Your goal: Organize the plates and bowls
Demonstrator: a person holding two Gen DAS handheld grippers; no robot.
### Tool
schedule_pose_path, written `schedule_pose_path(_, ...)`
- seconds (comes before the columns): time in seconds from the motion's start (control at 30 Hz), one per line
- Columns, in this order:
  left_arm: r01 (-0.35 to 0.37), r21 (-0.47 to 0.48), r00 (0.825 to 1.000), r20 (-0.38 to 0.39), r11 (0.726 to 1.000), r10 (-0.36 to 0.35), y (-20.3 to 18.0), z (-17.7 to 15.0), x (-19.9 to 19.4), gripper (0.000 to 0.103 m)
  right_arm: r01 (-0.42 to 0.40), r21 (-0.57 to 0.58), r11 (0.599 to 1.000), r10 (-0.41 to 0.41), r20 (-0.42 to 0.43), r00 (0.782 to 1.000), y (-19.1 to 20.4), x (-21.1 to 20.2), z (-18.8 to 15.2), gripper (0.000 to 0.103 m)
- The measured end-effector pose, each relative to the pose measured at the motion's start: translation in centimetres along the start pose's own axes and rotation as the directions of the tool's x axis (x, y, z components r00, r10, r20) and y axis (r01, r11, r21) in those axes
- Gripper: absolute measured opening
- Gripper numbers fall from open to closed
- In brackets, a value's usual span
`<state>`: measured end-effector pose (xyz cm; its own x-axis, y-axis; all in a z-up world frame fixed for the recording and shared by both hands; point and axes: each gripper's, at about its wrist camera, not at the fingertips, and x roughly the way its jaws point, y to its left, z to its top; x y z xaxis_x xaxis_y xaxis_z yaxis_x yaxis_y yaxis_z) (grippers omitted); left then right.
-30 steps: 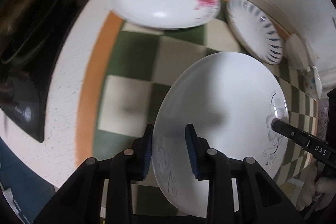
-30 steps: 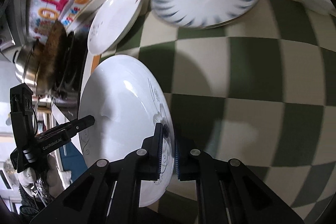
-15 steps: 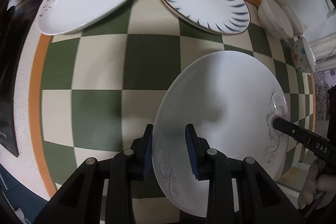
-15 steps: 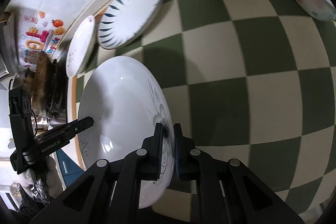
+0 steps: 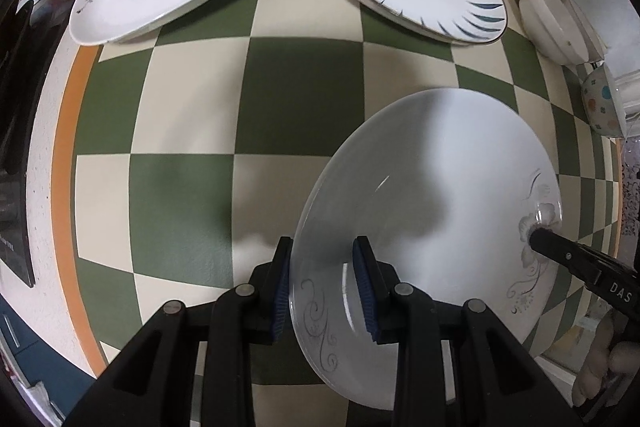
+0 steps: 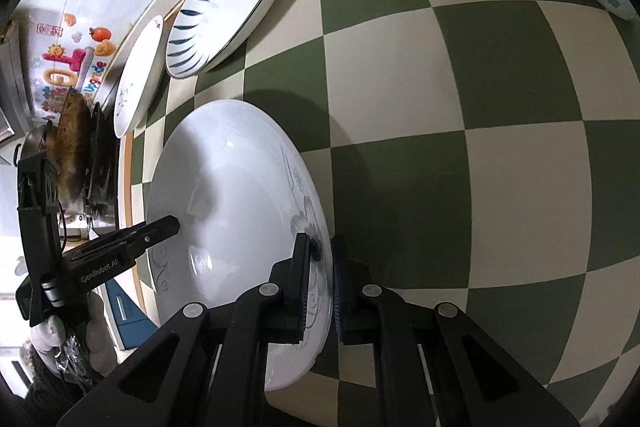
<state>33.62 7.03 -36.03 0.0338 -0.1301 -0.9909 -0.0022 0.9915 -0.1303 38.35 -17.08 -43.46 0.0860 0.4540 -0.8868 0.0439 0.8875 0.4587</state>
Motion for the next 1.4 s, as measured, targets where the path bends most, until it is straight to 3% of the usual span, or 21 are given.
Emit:
schedule_pose_path(0.37, 0.015, -0.003, 1.0, -0.015, 1.0, -0.015, -0.9, 1.3, 0.2, 0.028, 0.01, 0.029, 1.0, -0.008, -0.053, 0.999, 0.6, 0.9, 0.6, 0.014)
schedule_pose_path(0.43, 0.012, -0.018, 0.999, 0.031, 1.0, -0.011, 0.1, 1.5, -1.7, 0.028, 0.018, 0.073, 0.997, -0.013, -0.063, 0.998, 0.1, 0.1, 0.8, 0.014)
schedule_pose_path(0.5, 0.011, -0.06, 0.995, 0.097, 0.998, -0.005, 2.1, 2.2, -4.4, 0.028, 0.037, 0.089, 0.995, -0.036, -0.013, 0.999, 0.3, -2.4, 1.2, 0.015)
schedule_pose_path(0.6, 0.014, -0.159, 0.983, 0.184, 0.987, 0.015, 6.1, 4.1, -7.5, 0.037, 0.036, 0.067, 0.997, -0.041, 0.063, 0.997, 2.6, -5.6, 2.6, 0.027)
schedule_pose_path(0.67, 0.038, -0.231, 0.976, 0.219, 0.972, 0.014, 9.2, 5.8, -8.4, 0.037, 0.008, 0.019, 1.0, -0.01, 0.102, 0.995, 5.7, -6.7, 4.5, 0.041)
schedule_pose_path(0.7, 0.042, -0.26, 0.975, 0.22, 0.965, 0.017, 10.5, 6.7, -8.3, 0.037, -0.007, -0.011, 1.0, 0.008, 0.112, 0.994, 7.5, -6.6, 5.7, 0.043)
schedule_pose_path(0.83, 0.051, -0.383, 0.975, 0.219, 0.922, 0.037, 15.7, 9.3, -7.0, 0.037, -0.023, -0.177, 0.984, 0.046, 0.129, 0.991, 16.0, -3.4, 12.0, 0.044)
schedule_pose_path(1.0, 0.053, -0.435, 0.978, 0.204, 0.899, 0.041, 18.0, 11.2, -5.0, 0.037, 0.019, -0.329, 0.944, 0.014, 0.096, 0.995, 24.2, 3.0, 19.3, 0.044)
schedule_pose_path(1.23, 0.056, -0.461, 0.984, 0.174, 0.886, 0.028, 19.9, 13.2, -2.7, 0.037, 0.074, -0.397, 0.915, -0.059, 0.05, 0.997, 28.5, 9.7, 26.0, 0.044)
schedule_pose_path(1.4, 0.055, -0.456, 0.988, 0.153, 0.888, 0.017, 20.6, 13.8, -1.6, 0.037, 0.103, -0.423, 0.9, -0.107, 0.015, 0.994, 29.2, 13.7, 28.0, 0.039)
